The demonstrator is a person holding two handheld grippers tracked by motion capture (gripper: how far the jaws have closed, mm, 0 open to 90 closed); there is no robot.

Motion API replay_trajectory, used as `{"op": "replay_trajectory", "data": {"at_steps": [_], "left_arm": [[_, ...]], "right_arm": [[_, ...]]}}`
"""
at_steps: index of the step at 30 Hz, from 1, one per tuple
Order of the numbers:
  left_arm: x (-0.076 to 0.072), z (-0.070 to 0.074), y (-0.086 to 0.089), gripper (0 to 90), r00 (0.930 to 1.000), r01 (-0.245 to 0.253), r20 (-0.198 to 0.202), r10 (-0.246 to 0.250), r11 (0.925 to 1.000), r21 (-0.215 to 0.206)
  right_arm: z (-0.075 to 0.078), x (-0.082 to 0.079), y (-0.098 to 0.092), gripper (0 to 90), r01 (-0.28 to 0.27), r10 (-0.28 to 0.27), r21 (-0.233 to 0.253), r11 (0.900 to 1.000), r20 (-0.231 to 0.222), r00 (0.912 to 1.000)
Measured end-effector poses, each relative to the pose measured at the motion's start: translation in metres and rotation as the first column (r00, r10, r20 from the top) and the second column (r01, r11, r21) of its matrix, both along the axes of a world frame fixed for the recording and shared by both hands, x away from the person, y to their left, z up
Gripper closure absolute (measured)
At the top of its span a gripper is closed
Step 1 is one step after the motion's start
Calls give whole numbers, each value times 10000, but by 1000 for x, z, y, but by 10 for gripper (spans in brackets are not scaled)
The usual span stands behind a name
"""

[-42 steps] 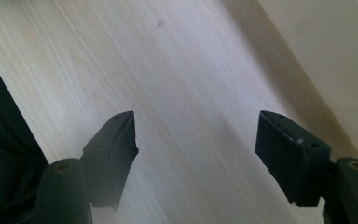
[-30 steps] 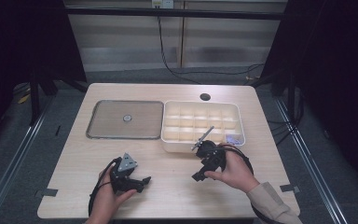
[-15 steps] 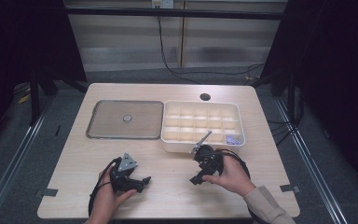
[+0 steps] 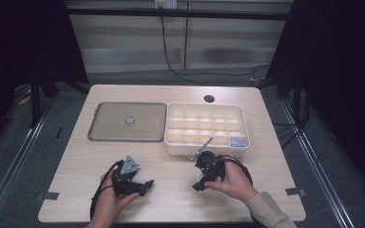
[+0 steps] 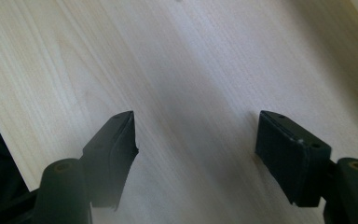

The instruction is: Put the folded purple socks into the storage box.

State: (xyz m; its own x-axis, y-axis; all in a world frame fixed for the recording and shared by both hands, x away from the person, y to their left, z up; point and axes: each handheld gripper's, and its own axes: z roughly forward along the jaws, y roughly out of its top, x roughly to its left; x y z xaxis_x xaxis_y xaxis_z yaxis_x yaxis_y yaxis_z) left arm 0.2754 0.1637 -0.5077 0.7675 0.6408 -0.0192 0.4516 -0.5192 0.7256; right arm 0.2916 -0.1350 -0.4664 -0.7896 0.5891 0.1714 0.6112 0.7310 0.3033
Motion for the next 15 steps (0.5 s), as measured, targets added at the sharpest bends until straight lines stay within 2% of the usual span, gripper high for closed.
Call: {"op": "replay_trajectory", "data": {"at_steps": [11, 15], "left_arm": [[0, 0, 0, 181, 10000, -3, 3, 3, 10000, 4], [0, 0, 0, 181, 10000, -4, 0, 4, 10000, 4]], "right_arm": [[-6, -5, 3, 282, -99, 99, -42, 9999, 90, 9999], [-7, -5, 2, 272, -117, 116, 102, 9999, 97, 9999]]}}
